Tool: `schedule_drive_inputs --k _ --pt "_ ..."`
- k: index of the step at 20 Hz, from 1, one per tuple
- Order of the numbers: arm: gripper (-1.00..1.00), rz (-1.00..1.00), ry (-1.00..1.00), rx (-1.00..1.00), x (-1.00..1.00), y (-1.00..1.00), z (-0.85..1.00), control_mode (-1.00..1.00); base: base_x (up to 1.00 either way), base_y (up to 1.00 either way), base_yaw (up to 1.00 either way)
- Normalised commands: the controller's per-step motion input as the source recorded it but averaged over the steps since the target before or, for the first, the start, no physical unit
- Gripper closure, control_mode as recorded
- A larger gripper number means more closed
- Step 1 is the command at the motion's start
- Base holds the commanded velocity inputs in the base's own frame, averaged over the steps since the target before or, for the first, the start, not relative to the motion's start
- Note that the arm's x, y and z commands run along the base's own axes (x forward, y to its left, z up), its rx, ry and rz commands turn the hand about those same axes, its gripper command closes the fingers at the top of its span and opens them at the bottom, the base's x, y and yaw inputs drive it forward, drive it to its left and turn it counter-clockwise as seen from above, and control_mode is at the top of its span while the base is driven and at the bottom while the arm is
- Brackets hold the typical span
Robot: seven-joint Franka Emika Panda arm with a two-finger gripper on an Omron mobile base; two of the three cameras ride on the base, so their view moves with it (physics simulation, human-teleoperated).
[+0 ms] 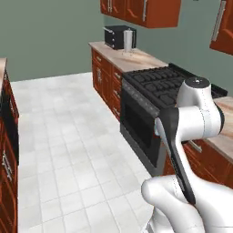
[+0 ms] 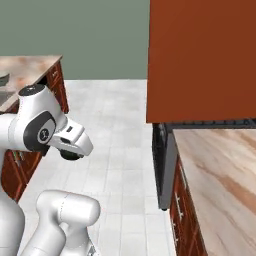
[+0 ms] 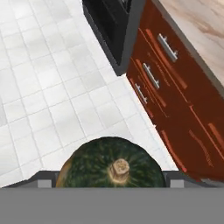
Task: Pick the squashs from the cabinet and place them in one bowl. Pick the carrot from the sink and place it in the other bowl.
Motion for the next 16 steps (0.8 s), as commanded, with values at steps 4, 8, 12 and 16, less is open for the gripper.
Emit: schedule_drive_inputs --k 4,8,12,16 --pt "1.0 0.0 0.0 0.0 0.0 0.0 0.0 1.0 0.16 0.0 0.81" --pt "1.0 0.0 0.0 0.0 0.0 0.0 0.0 1.0 0.13 0.0 0.76" --pt "1.0 0.0 0.0 0.0 0.0 0.0 0.0 1.0 0.14 0.0 0.8" --pt "1.0 0.0 0.0 0.0 0.0 0.0 0.0 1.0 0.16 -0.07 0.85"
